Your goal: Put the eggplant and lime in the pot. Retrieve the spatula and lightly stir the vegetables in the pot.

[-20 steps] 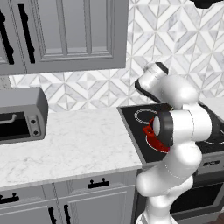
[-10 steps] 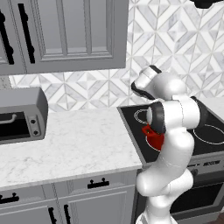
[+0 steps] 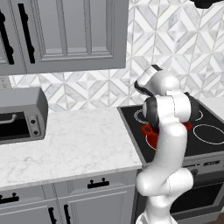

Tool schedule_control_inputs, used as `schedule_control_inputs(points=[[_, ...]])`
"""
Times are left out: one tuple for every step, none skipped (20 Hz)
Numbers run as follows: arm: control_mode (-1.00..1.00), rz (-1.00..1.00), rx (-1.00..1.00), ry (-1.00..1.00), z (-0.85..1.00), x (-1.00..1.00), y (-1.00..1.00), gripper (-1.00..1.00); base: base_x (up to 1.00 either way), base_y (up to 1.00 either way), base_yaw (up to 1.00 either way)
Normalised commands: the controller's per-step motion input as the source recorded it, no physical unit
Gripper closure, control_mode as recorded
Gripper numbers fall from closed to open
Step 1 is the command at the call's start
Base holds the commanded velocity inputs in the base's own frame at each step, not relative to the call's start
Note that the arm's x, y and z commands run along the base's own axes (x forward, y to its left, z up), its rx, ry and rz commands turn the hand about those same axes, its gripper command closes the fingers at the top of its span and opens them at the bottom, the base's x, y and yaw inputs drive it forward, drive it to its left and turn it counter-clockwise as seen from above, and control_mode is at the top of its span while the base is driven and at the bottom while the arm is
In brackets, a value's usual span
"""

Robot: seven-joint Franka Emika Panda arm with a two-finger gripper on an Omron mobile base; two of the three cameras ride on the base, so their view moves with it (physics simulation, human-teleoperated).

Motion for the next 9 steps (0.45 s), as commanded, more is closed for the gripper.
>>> schedule_control_inputs(points=[[-1.00,-0.04,0.00,0.00,-0.13,0.00,-0.66,1.00,0.00,0.00,0.00],[-1.00,-0.04,0.00,0.00,-0.13,0.00,-0.67,1.00,0.00,0.00,0.00],[-1.00,-0.03,0.00,0.00,-0.18,0.00,-0.59,1.00,0.00,0.00,0.00],[-1.00,-0.02,0.00,0.00,-0.19,0.00,-0.55,1.00,0.00,0.00,0.00],[-1.00,-0.01,0.00,0.00,-0.15,0.00,-0.53,1.00,0.00,0.00,0.00],[-1.00,0.00,0.00,0.00,-0.09,0.00,-0.41,1.00,0.00,0.00,0.00],[-1.00,0.00,0.00,0.00,-0.02,-0.09,-0.39,1.00,0.00,0.00,0.00],[-1.00,0.00,0.00,0.00,0.00,-0.26,-0.26,1.00,0.00,0.00,0.00],[-1.00,0.00,0.00,-0.01,0.00,-0.28,-0.07,1.00,0.00,0.00,0.00]])
